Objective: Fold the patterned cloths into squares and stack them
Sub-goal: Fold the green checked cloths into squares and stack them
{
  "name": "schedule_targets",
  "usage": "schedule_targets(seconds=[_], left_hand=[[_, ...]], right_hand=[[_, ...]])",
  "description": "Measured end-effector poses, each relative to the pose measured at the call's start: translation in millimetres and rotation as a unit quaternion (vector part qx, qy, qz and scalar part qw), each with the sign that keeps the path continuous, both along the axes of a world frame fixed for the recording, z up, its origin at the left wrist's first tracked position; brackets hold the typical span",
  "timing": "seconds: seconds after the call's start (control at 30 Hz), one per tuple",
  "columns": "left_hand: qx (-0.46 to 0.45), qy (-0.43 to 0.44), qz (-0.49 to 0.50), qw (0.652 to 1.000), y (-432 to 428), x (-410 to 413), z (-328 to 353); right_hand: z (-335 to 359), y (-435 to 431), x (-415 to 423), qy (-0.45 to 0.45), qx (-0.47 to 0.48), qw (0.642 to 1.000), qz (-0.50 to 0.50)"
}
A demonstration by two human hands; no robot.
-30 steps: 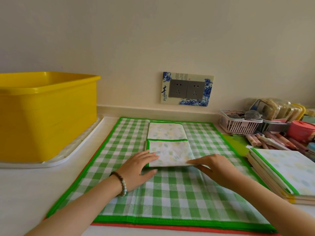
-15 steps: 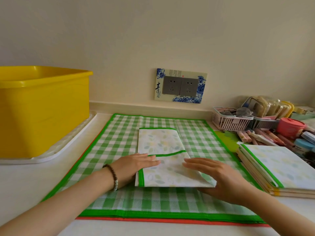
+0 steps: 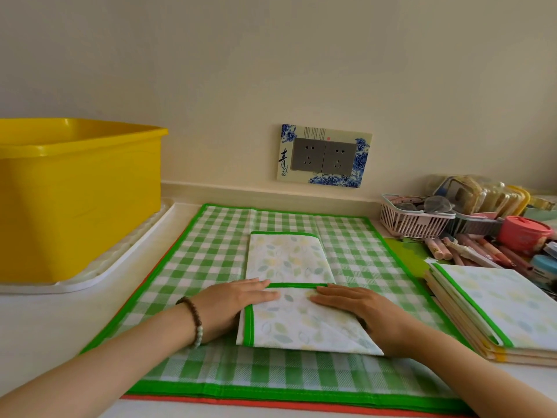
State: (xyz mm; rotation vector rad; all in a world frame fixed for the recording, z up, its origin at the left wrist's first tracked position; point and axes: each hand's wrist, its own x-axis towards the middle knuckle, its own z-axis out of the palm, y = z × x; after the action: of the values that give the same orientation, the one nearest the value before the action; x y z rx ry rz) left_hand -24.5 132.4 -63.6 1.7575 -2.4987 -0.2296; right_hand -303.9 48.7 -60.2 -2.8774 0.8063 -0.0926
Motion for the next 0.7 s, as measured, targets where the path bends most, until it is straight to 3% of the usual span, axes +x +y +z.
schedule_targets(seconds=[0.13,0.2,0.33,0.6,0.7], left_hand=[[-0.004,0.115,0.077,0.99,-10,12,-1],[0.001,0.201,0.111,0.973,-15,14,1],[-0.045,0.184,0.178,0.966,-31,13,8],[-0.077,0.283,0.234,0.927,-54,17,-4],[-0.071,0.279,0.272,0.918,-60,16,-3]], right_hand=[[2,-5,5,-0.018,-0.012,1.0,-0.021],[5,-6,10,-0.112,0.064,0.989,-0.065],[4,-17,26,-0.22,0.165,0.947,-0.167],[-4,-43,43,-0.315,0.177,0.891,-0.275],[-4,-46,47,-0.327,0.183,0.873,-0.312]])
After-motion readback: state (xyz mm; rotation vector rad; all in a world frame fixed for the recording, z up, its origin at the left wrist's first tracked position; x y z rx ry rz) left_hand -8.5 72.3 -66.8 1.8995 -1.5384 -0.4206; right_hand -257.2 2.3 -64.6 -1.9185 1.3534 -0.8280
